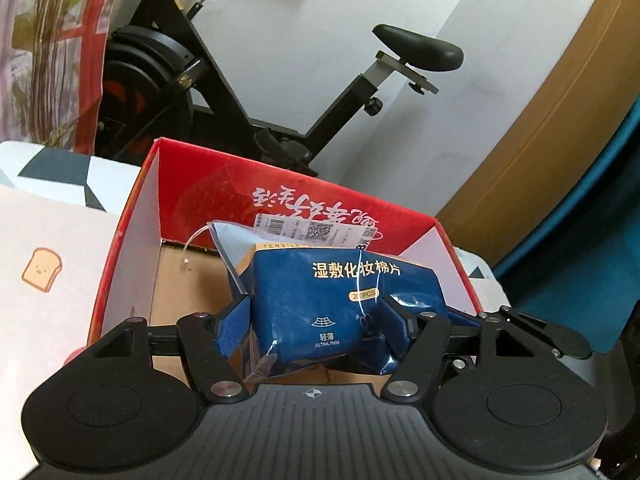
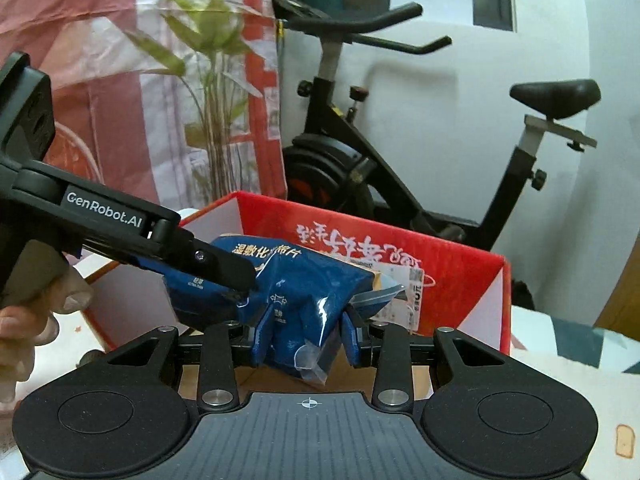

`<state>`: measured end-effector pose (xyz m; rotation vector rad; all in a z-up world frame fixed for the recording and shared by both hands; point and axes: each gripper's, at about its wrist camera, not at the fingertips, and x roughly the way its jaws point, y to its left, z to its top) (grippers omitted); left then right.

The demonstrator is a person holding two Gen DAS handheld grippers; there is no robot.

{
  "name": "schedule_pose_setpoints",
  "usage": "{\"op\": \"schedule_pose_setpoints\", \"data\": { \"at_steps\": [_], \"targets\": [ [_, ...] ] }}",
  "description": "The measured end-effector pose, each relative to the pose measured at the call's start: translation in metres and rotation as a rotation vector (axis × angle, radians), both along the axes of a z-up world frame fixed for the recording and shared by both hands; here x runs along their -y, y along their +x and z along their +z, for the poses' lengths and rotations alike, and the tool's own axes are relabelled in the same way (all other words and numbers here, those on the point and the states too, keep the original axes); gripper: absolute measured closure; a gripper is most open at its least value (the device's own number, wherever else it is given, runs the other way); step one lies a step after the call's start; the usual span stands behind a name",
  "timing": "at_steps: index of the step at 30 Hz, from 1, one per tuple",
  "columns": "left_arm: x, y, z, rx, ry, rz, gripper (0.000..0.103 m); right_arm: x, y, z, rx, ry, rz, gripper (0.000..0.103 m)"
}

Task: Organize soft objects
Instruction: 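Carry the blue pack into the red box and open the right gripper, then move the right tool to the white mask pack and grasp its edge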

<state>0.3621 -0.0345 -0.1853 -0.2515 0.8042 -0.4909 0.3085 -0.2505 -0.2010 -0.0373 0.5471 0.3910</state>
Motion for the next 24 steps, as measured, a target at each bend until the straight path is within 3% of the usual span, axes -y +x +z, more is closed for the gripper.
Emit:
{"op": "schedule_pose_setpoints", "data": {
  "at_steps": [5, 15, 24],
  "targets": [
    [0.006, -0.001, -0.002, 0.024, 0.086, -0.001, 0.032, 0.008, 0.003, -0.008, -0.037, -0.016, -0.071, 0.067],
    [-0.011, -0.046, 0.022, 0.123, 0.104, -0.016, 0.032, 0.032, -0.038, 0.006, -0.01, 0.054, -0.124, 0.066],
    [-0.037, -0.105, 0.021, 0.094, 0.081, 0.0, 0.032, 0.037, -0.1, 0.022, 0.013, 0.163, -0.134, 0.066]
  ]
}}
